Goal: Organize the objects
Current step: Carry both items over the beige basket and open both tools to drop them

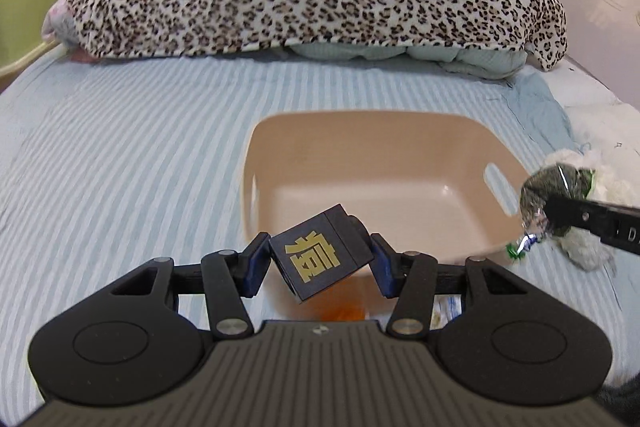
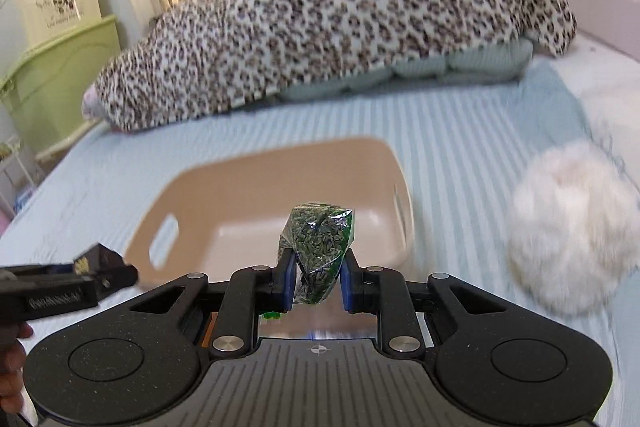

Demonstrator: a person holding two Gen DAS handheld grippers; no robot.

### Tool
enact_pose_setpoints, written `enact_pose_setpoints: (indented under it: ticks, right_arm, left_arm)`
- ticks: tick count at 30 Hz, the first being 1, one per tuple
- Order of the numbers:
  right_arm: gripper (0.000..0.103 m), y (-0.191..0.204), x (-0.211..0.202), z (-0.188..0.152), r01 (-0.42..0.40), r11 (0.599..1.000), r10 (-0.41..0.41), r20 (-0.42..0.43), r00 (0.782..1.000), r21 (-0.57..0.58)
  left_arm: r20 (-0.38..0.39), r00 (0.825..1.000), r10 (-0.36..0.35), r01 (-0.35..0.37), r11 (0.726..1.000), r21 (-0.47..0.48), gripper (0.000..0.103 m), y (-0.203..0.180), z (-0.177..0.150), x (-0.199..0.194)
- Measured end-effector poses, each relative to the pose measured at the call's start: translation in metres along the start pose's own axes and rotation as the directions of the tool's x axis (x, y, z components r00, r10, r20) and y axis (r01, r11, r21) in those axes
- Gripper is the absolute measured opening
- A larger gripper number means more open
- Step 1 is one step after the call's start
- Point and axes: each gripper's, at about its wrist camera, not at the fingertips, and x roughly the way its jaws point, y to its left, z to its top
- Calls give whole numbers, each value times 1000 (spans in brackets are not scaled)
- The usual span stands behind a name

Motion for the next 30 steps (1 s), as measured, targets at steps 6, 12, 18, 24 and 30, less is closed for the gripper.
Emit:
enact_pose_setpoints:
  ticks: [6, 12, 18, 24, 30]
  right_arm:
    - [20, 10, 35, 20, 10, 1000, -10, -12, 1000, -23]
    - [20, 18, 75, 15, 54, 996, -60, -85, 995, -73]
    - [21, 22, 94, 1, 63, 992, -81, -158, 984, -112]
    - [46, 23, 75, 3, 48, 991, -67, -154, 986, -122]
    - [70, 20, 38, 3, 55, 992, -68, -121, 990, -114]
  left_arm:
    - [-5, 999, 44, -44, 997, 61, 54, -19, 18, 40]
    - [-94, 991, 96, -83, 988, 128, 54, -32, 15, 87]
    - [-149, 983, 103, -83, 988, 133, 55, -34, 11, 103]
    - [-91, 992, 85, -71, 986, 151, 84, -35, 15, 68]
    - [-44, 996, 75, -67, 983, 170, 93, -25, 13, 24]
